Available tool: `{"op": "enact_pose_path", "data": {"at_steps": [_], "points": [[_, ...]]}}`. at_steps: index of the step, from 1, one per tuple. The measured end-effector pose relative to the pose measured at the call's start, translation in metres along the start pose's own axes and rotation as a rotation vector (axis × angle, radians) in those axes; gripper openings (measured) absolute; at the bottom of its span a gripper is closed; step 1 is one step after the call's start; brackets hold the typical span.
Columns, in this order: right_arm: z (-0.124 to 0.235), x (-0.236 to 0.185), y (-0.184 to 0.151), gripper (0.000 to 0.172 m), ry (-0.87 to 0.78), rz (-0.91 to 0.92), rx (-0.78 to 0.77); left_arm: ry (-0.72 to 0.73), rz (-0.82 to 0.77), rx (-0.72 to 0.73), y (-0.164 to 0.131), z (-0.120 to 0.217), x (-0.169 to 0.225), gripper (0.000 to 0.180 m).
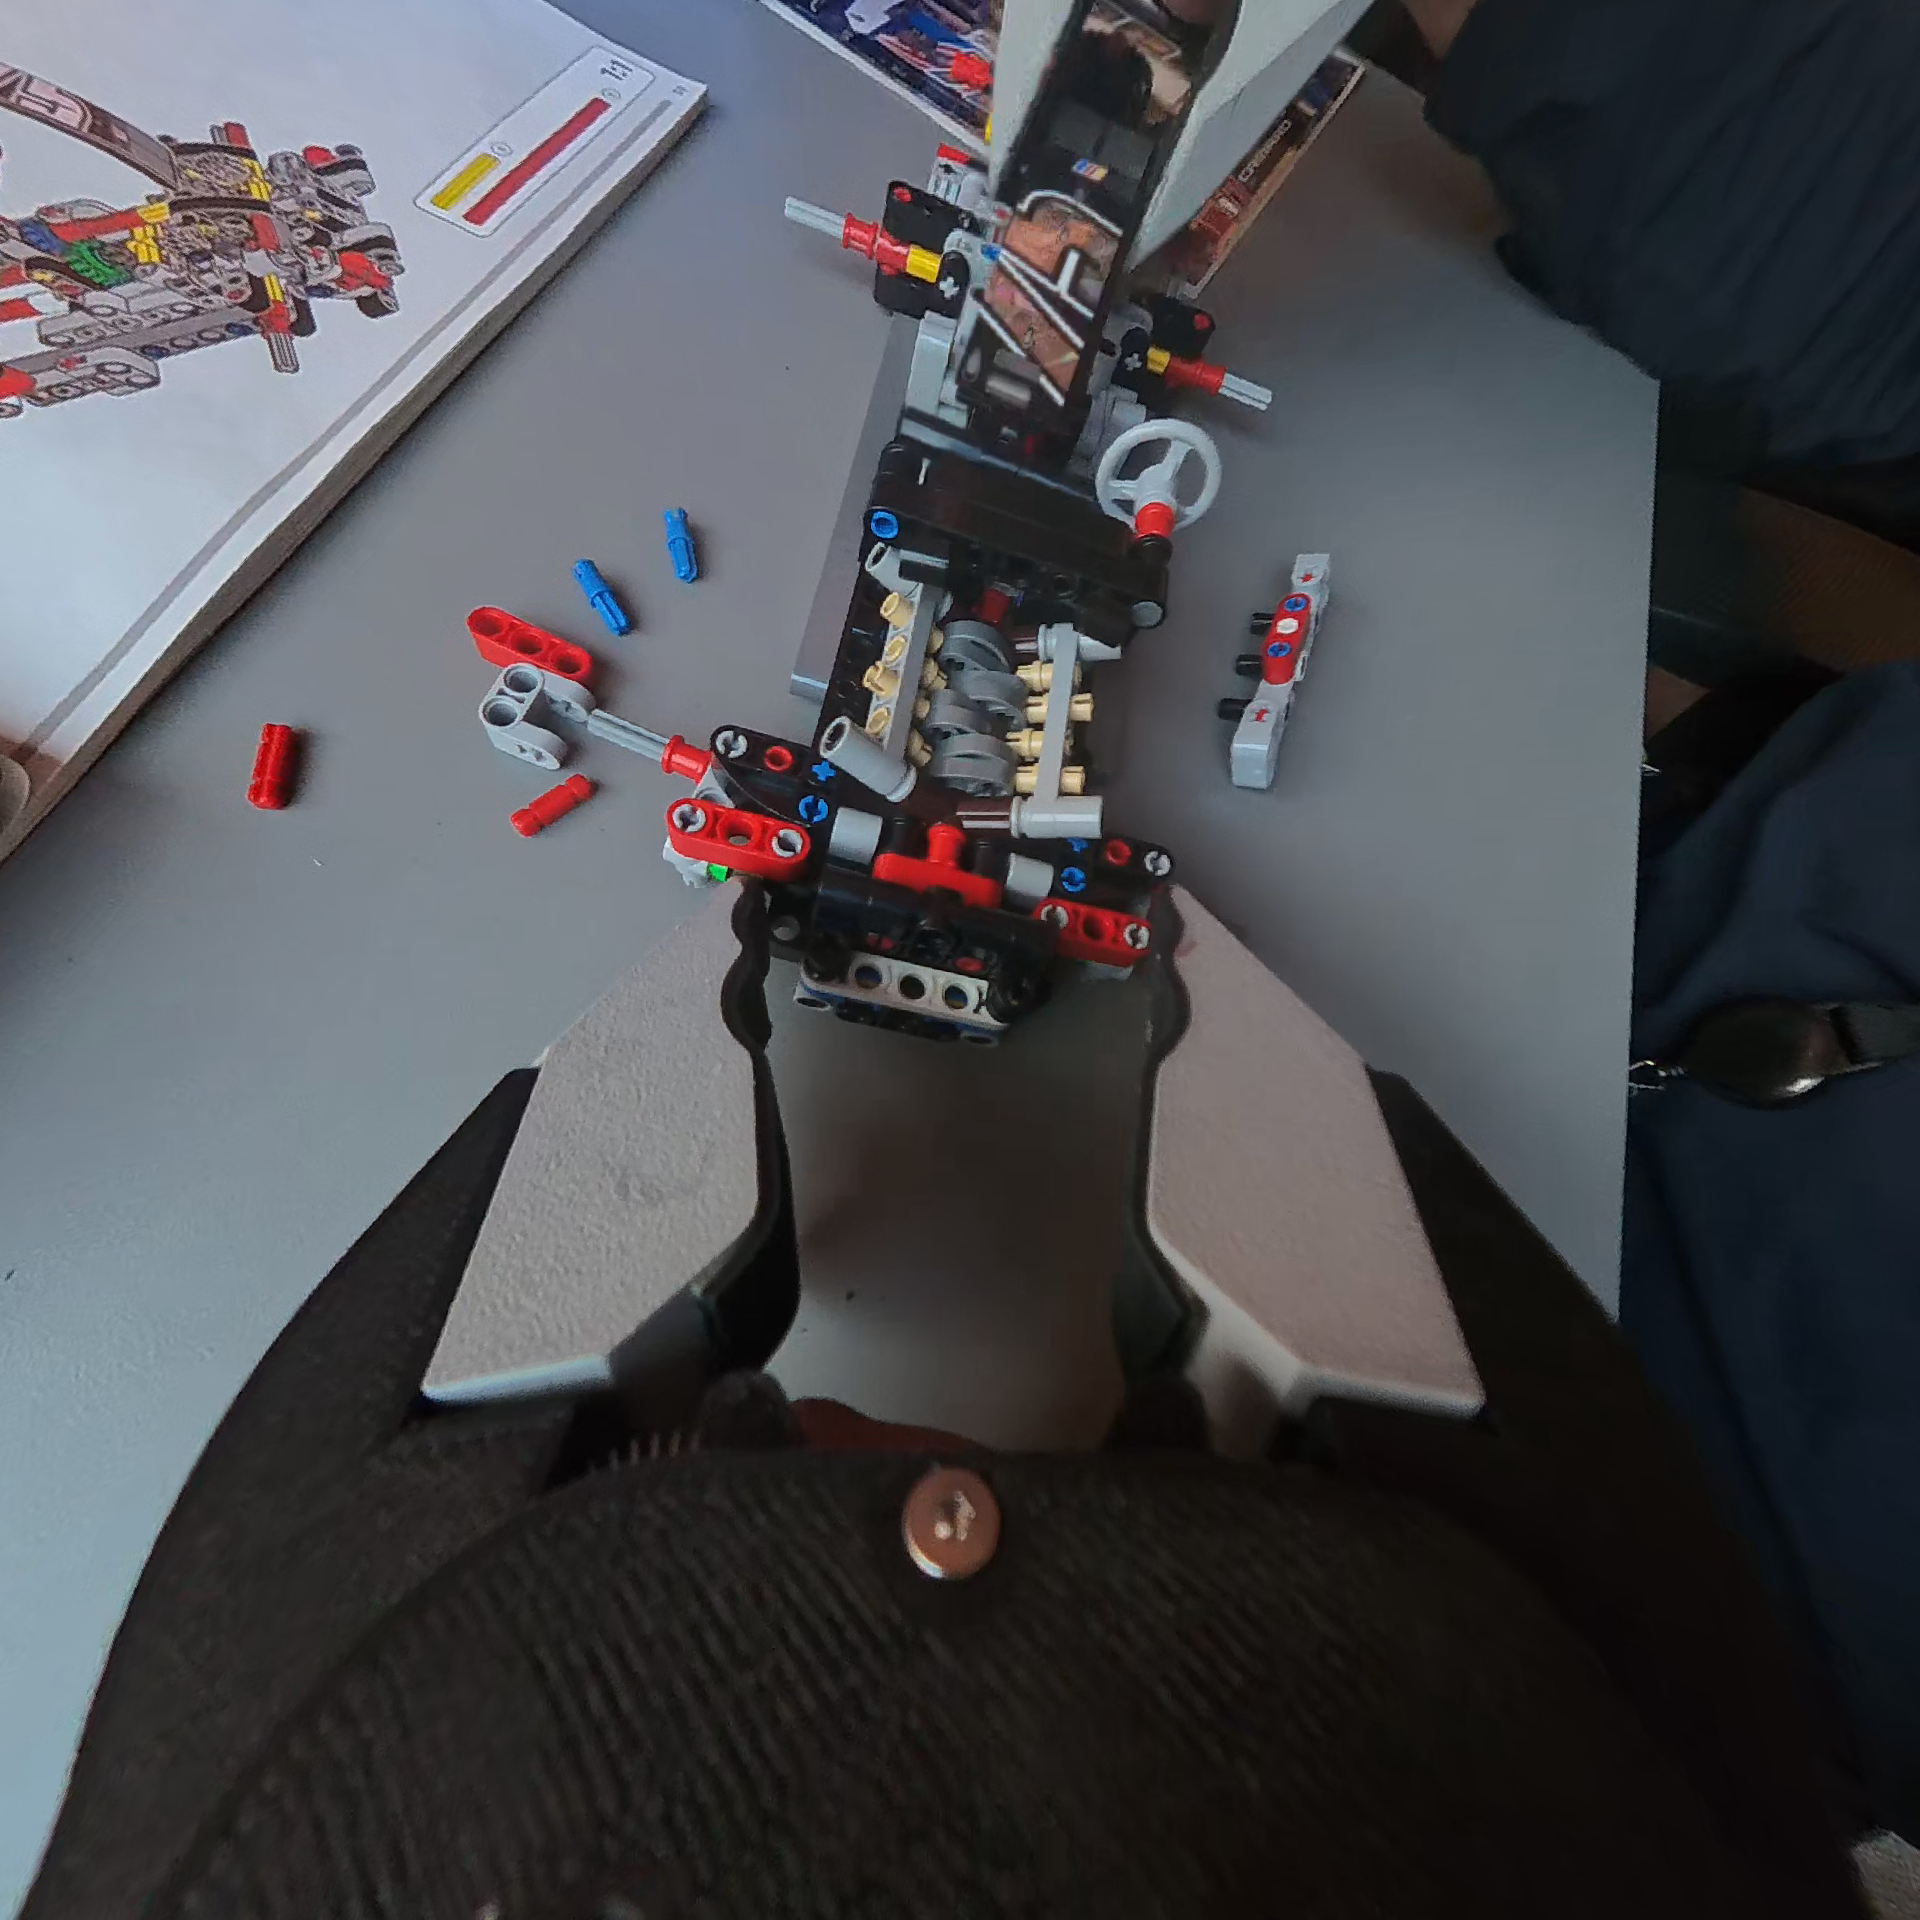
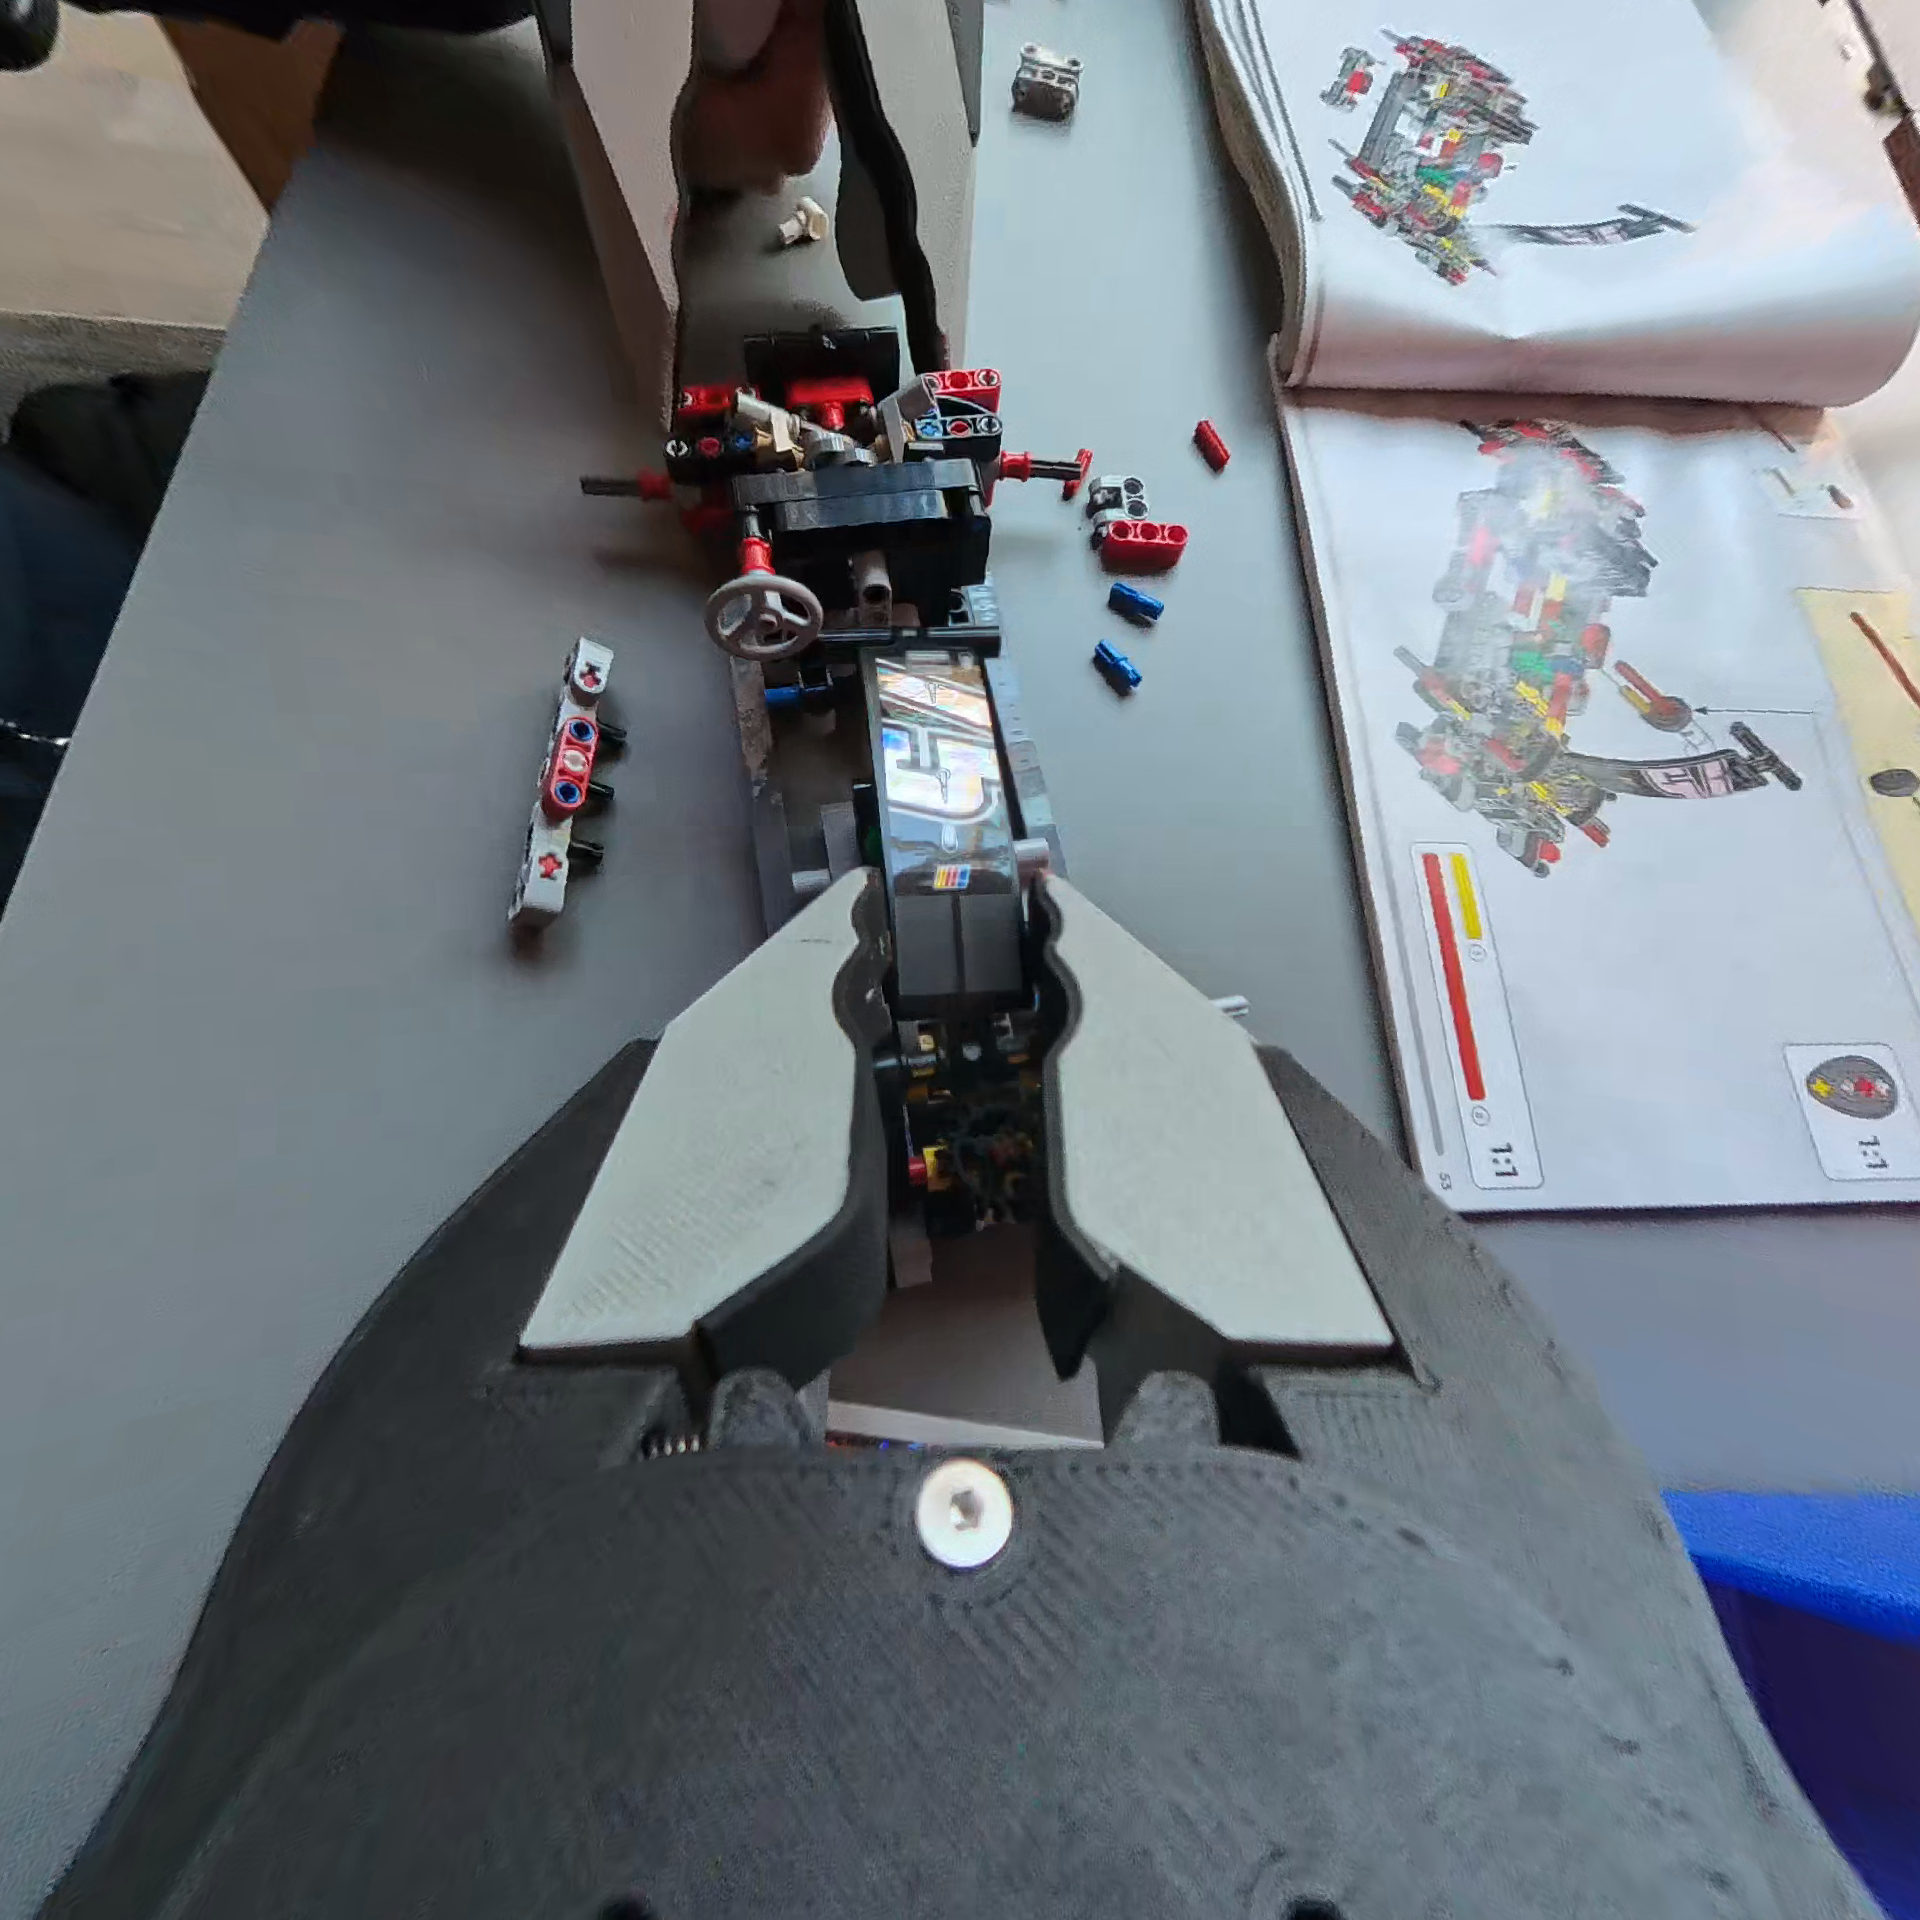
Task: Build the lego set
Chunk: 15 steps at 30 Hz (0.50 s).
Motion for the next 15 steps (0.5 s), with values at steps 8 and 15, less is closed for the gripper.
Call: {"op": "enact_pose_path", "data": {"at_steps": [8,15], "points": [[0.0067,0.0080,-0.0040,0.023,0.089,-0.076,0.156,0.001,-0.005,-0.005,0.0003,-0.0011,0.0000,0.072],[-0.0009,0.0094,-0.0074,0.023,0.114,-0.082,0.150,0.003,-0.003,-0.009,0.0002,-0.0011,-0.0006,0.072]]}}
Point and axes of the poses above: each gripper's, where its closed fingertips meet, z back along the fingers, y out of its top, x = y × z across the jaws, the point moved 10 cm from there along z, back along the fingers, and after that the axes turned 2 degrees about -y, right-handed, at the moved point
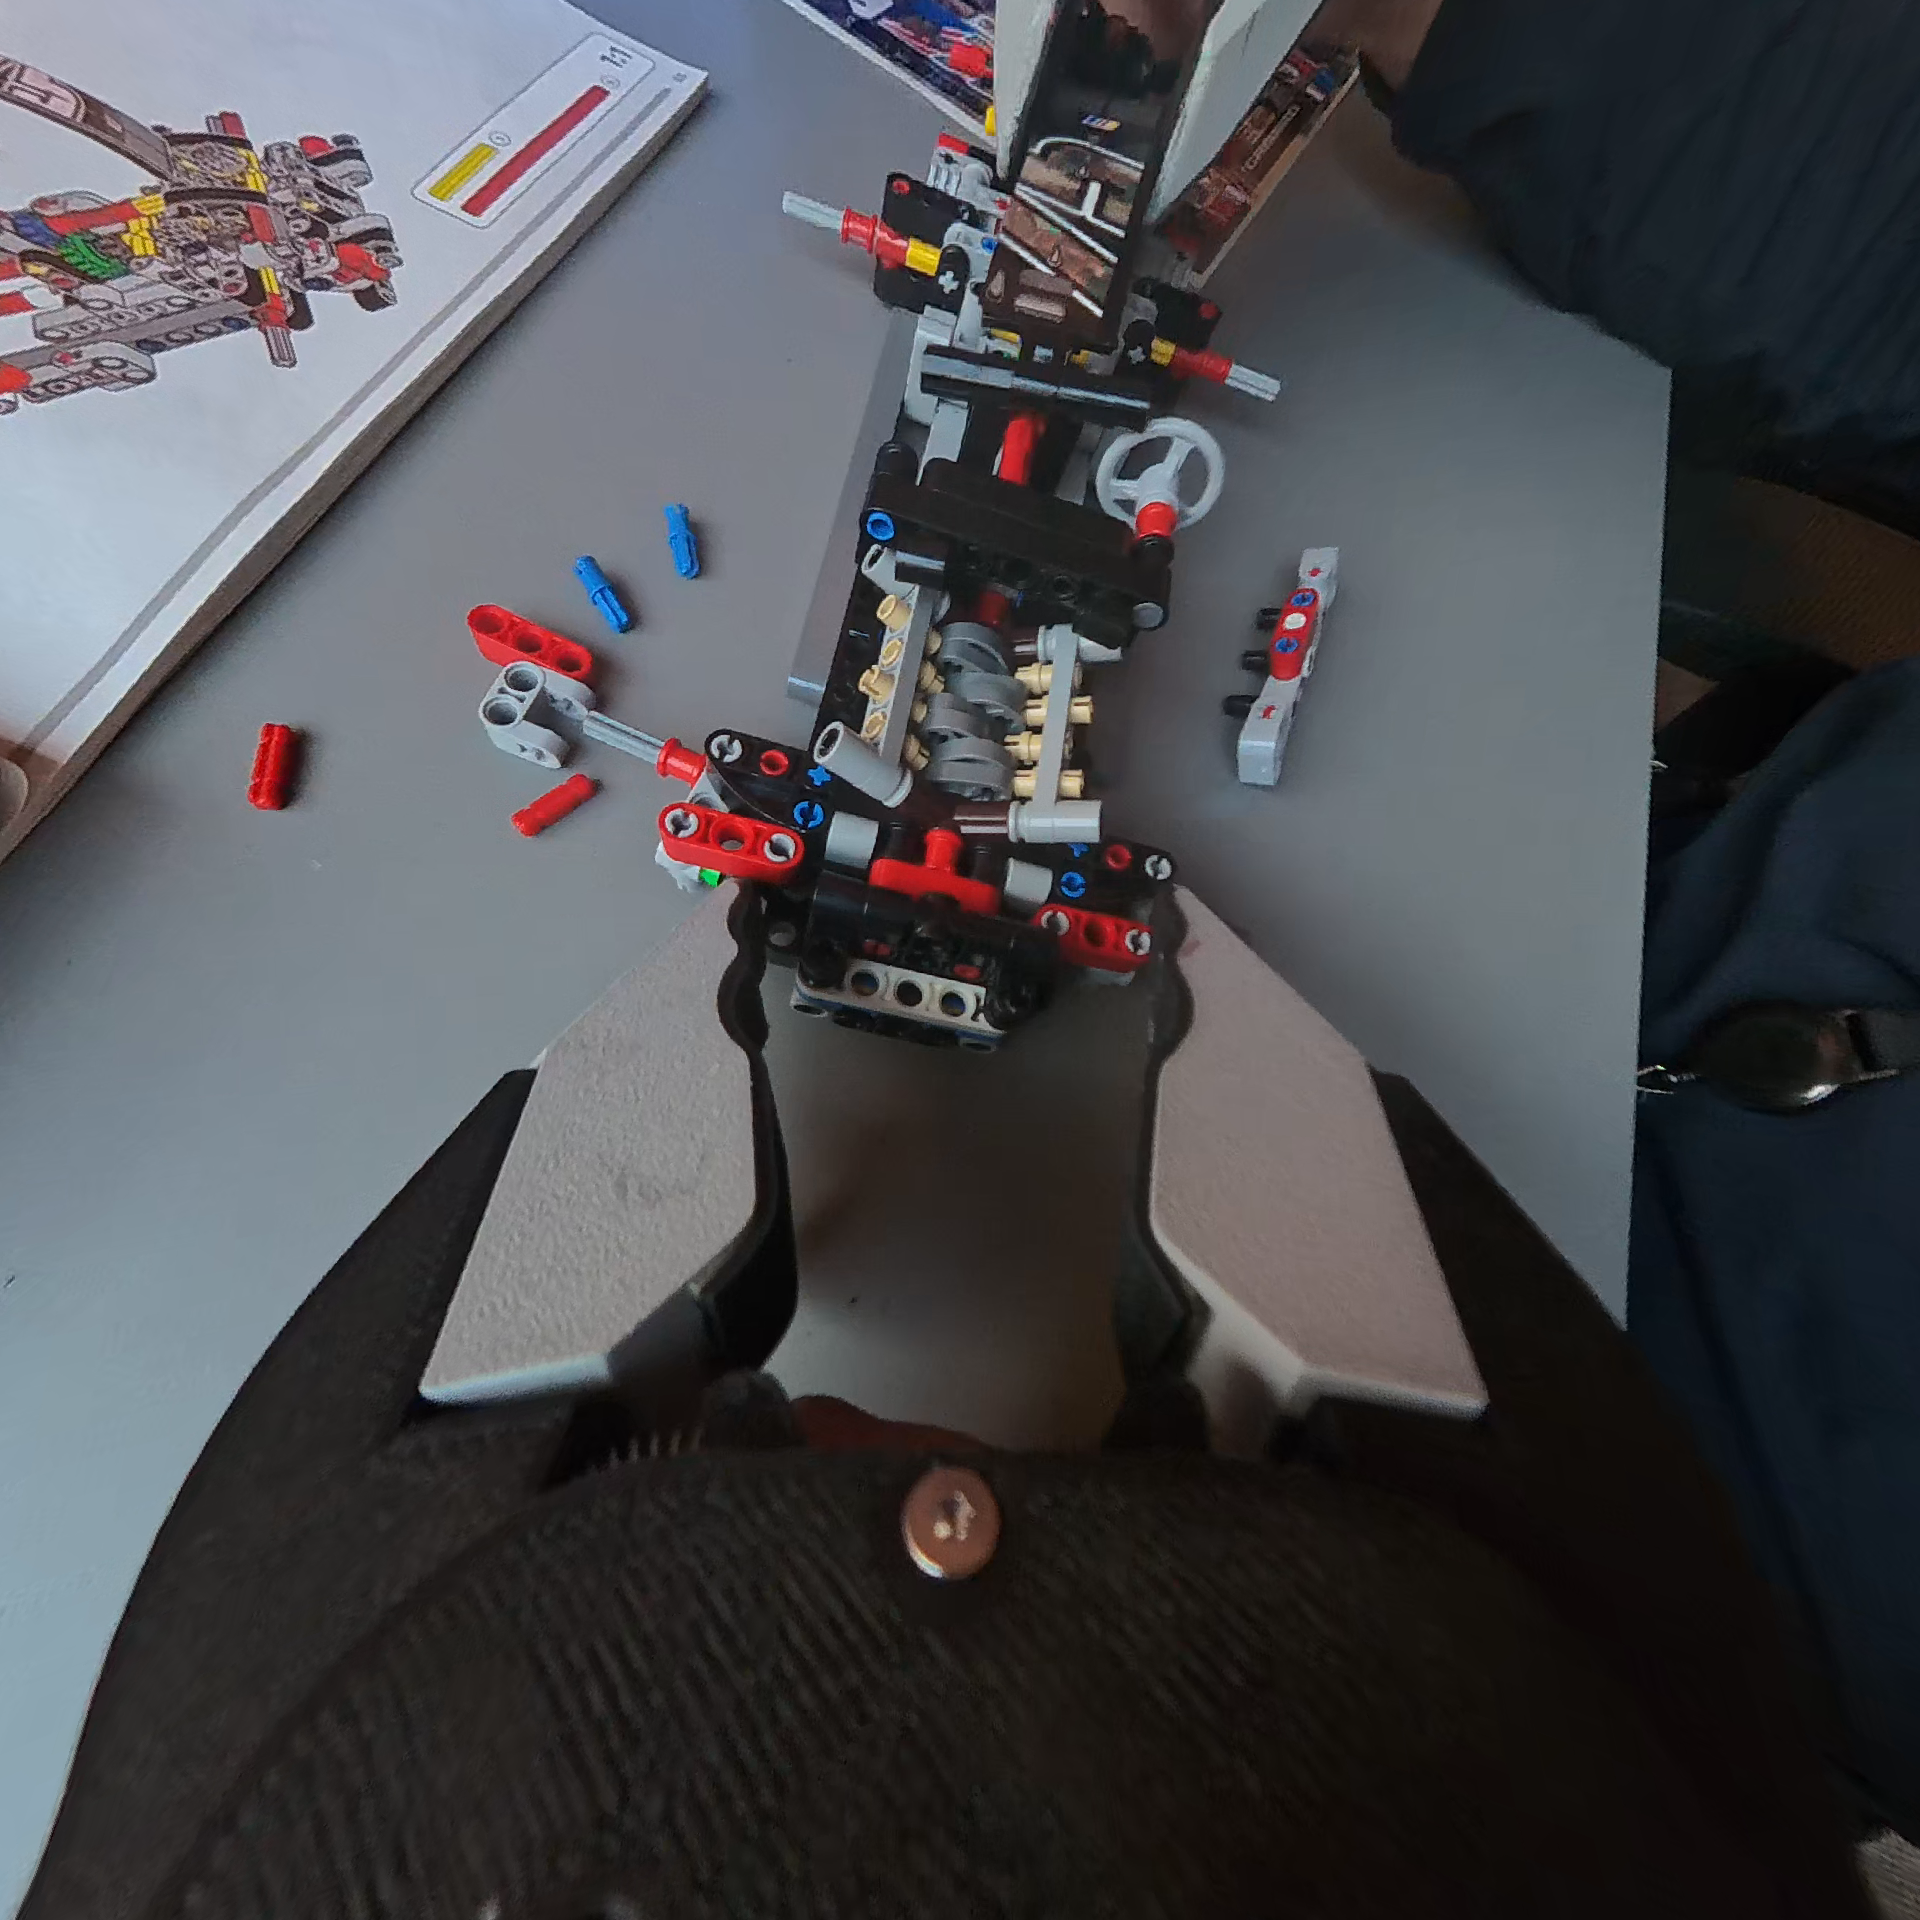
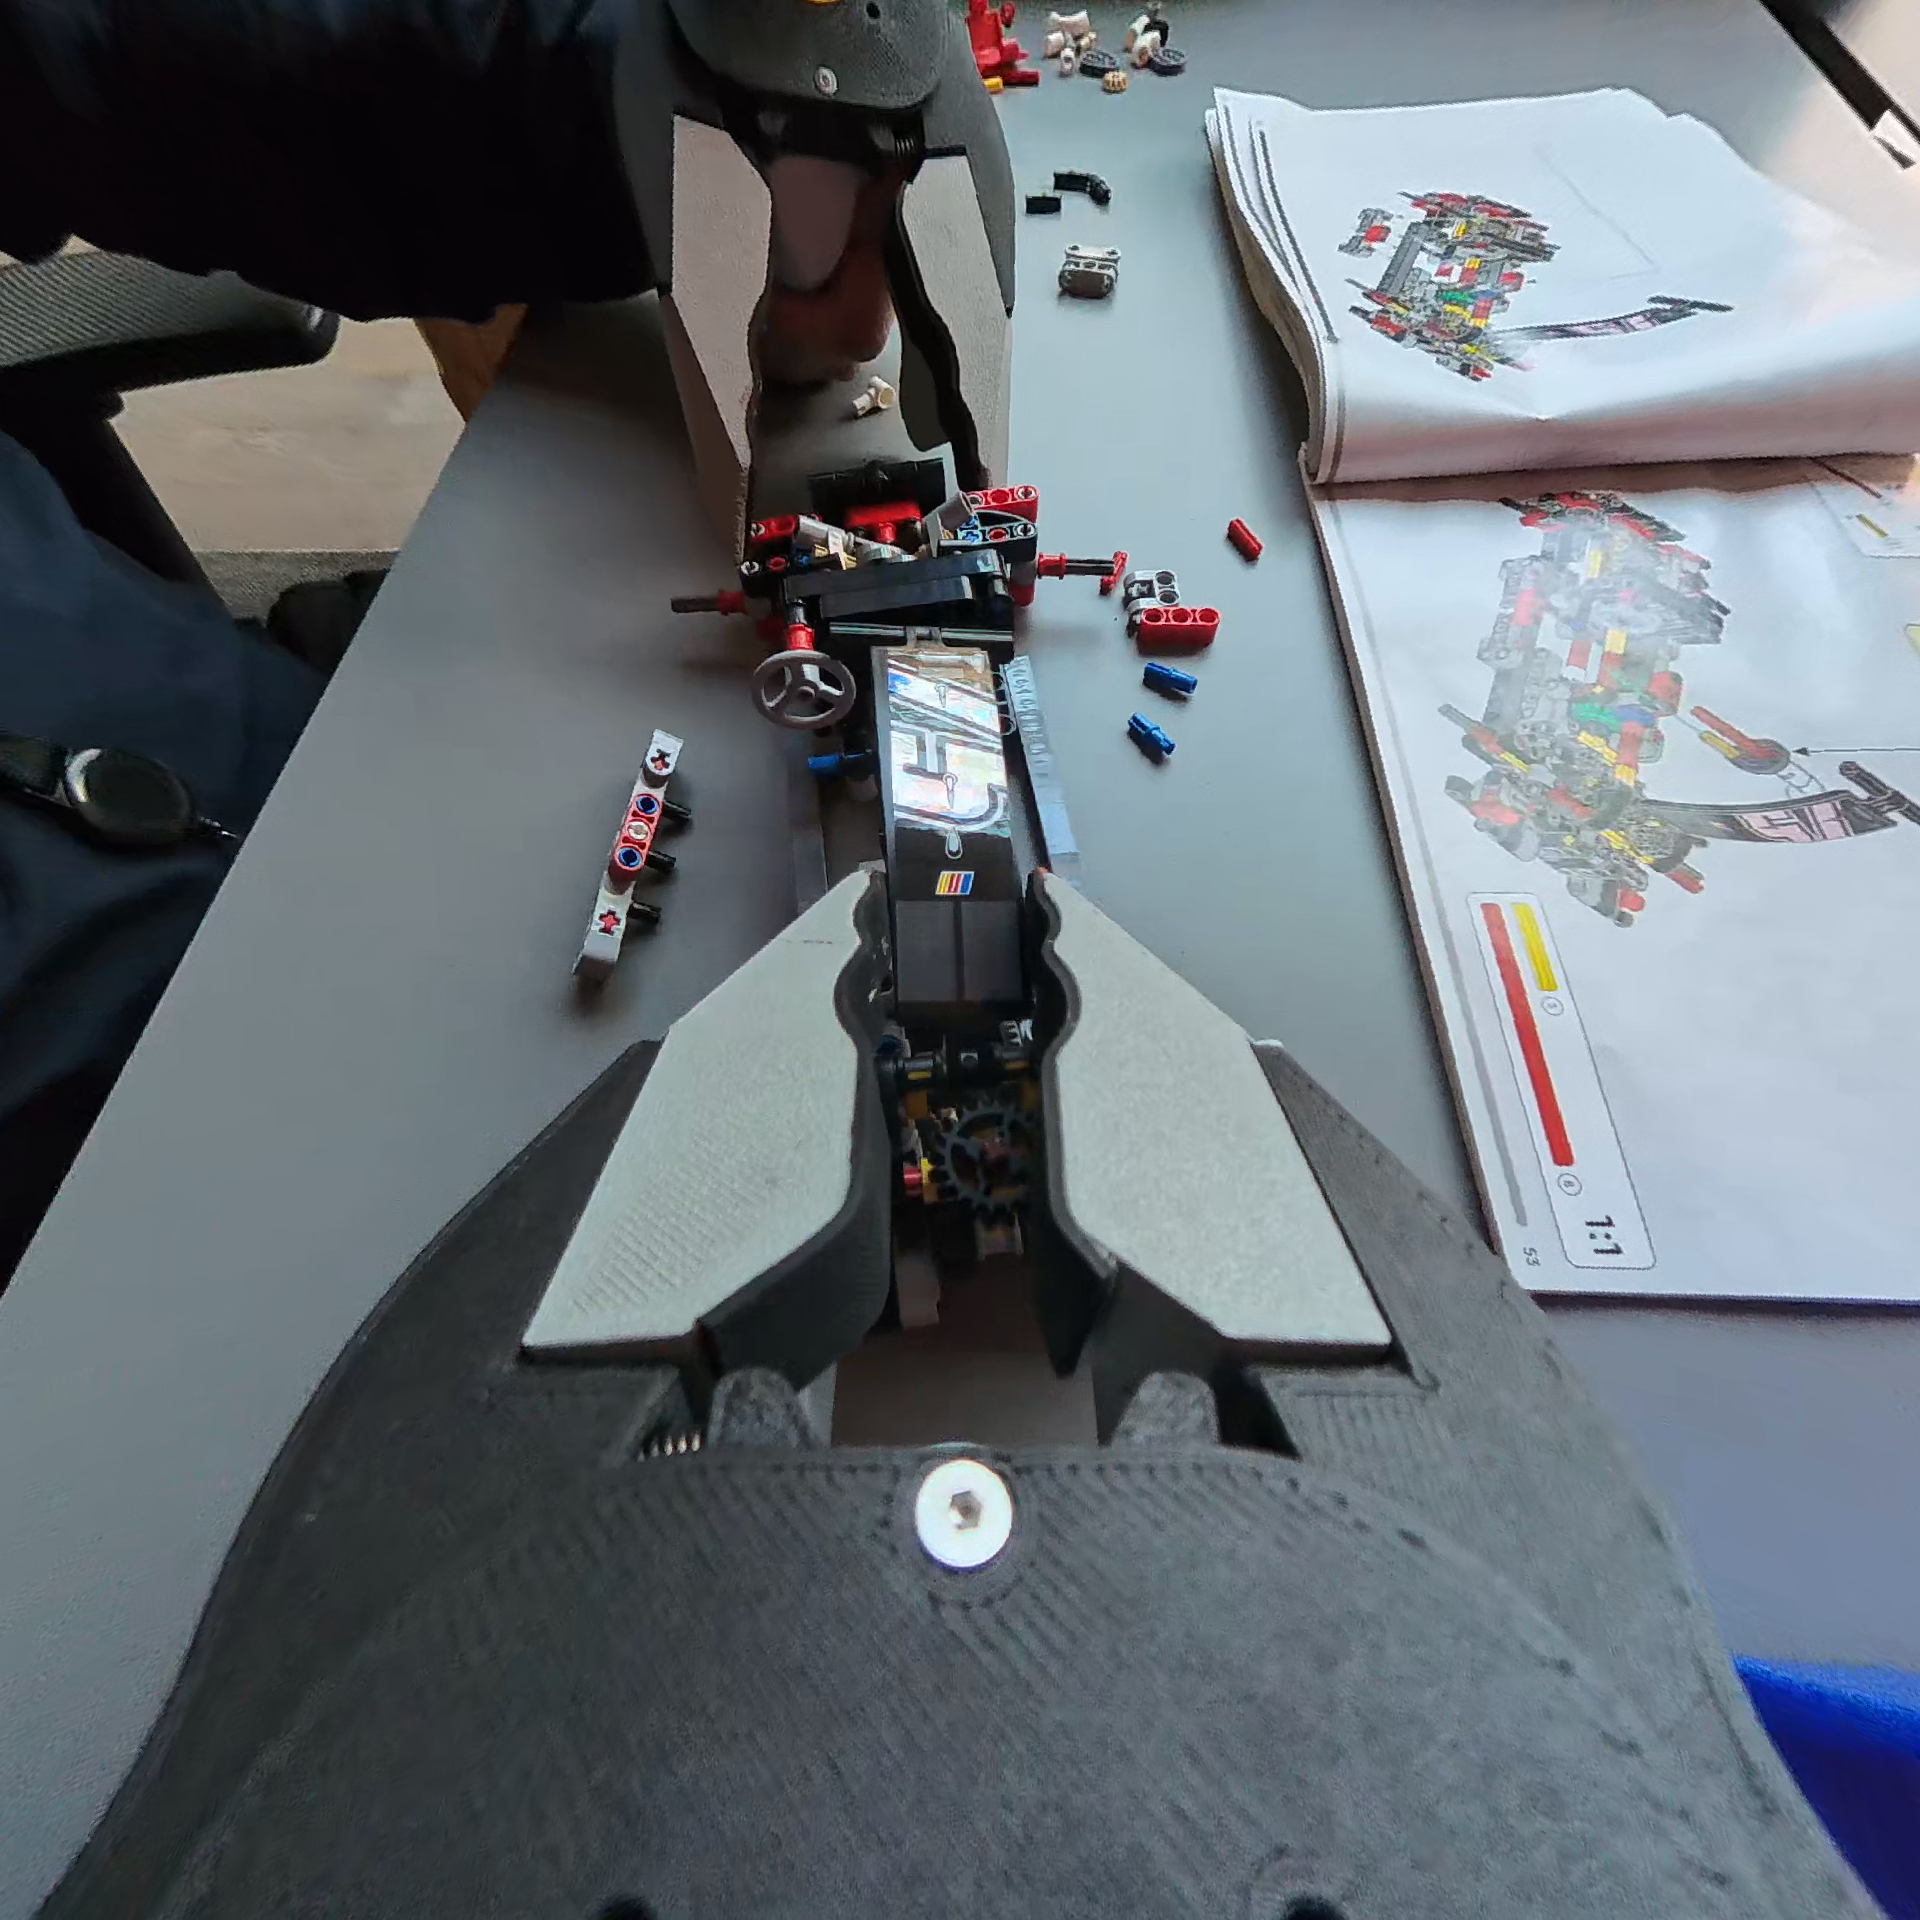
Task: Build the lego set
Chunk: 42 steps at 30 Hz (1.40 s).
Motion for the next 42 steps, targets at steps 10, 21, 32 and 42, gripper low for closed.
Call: {"op": "enact_pose_path", "data": {"at_steps": [10,21,32,42], "points": [[0.014,0.002,0.004,0.049,0.041,-0.073,0.090,-0.013,0.006,0.004,-0.001,0.002,0.000,0.072],[0.060,-0.013,-0.023,0.026,-0.233,-0.240,-0.001,0.000,0.022,0.019,-0.004,0.006,0.001,0.071],[0.041,-0.016,-0.039,0.000,-0.164,-0.207,-0.052,-0.034,0.062,0.004,-0.001,-0.001,-0.001,0.071],[0.061,-0.011,-0.045,0.013,-0.093,-0.244,0.109,-0.045,0.061,0.000,-0.001,-0.003,0.000,0.071]]}}
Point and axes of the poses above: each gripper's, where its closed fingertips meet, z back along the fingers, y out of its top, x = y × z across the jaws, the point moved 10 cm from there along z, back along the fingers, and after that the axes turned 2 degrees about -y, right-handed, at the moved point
